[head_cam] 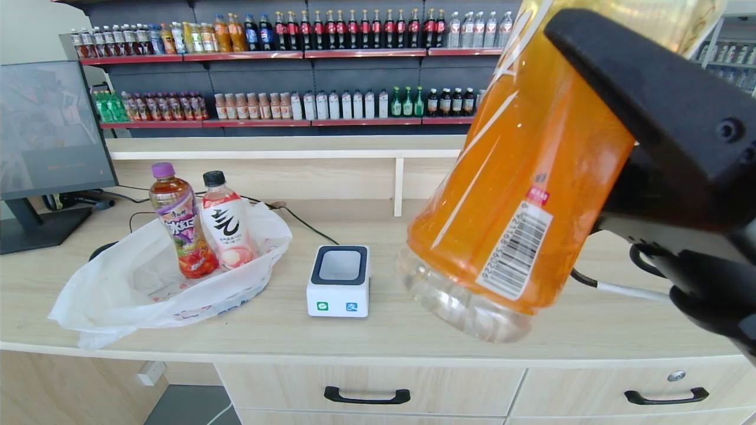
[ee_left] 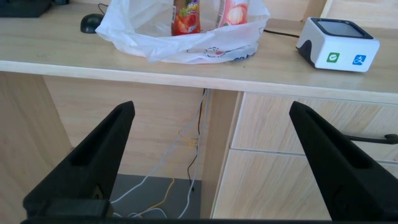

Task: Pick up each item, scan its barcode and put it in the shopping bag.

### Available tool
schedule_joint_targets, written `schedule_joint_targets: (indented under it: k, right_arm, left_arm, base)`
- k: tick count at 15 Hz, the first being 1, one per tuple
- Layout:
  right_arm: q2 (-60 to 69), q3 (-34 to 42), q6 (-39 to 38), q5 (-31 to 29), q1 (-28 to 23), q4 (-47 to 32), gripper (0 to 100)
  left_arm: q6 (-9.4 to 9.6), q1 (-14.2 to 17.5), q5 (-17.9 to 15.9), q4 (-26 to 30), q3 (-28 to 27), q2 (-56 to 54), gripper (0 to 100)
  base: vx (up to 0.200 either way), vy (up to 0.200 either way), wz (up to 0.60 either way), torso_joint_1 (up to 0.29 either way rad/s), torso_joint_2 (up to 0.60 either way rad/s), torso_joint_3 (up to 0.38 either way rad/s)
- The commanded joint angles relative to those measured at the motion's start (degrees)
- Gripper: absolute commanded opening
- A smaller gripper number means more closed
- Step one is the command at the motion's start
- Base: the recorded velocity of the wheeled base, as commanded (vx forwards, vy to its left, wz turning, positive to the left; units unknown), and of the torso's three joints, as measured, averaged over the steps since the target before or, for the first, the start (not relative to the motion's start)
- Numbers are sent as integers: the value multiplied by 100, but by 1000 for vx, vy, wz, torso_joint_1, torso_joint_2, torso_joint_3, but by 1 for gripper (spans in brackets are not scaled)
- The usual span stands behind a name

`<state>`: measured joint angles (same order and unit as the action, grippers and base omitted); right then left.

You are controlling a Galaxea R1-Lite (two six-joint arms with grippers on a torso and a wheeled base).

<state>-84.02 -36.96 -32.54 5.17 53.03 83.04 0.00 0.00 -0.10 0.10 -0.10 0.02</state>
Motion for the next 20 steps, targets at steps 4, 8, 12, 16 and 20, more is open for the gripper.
schedule_joint_targets:
  k: [4, 8, 12, 16, 20]
  right_arm:
    - [-62, -92, 2, -25, 14, -16, 0]
    - [-247, -92, 142, -7, -38, 10, 0]
    - [-343, 40, 485, 10, -47, 10, 0]
    - [-343, 295, 608, 37, -56, -25, 0]
    - [-379, 629, 1505, 186, -407, -157, 0]
  left_arm:
    - [0, 0, 1, -1, 1, -2, 100]
    - [0, 0, 1, -1, 1, -2, 100]
    - [0, 9, 1, -1, 1, -2, 100]
    - [0, 0, 1, -1, 1, -2, 100]
    - [0, 0, 1, -1, 1, -2, 100]
  base:
    - [0, 0, 0, 0, 0, 0]
    - [0, 0, 0, 0, 0, 0]
    - [0, 0, 0, 0, 0, 0]
    - [0, 0, 0, 0, 0, 0]
    - [0, 0, 0, 0, 0, 0]
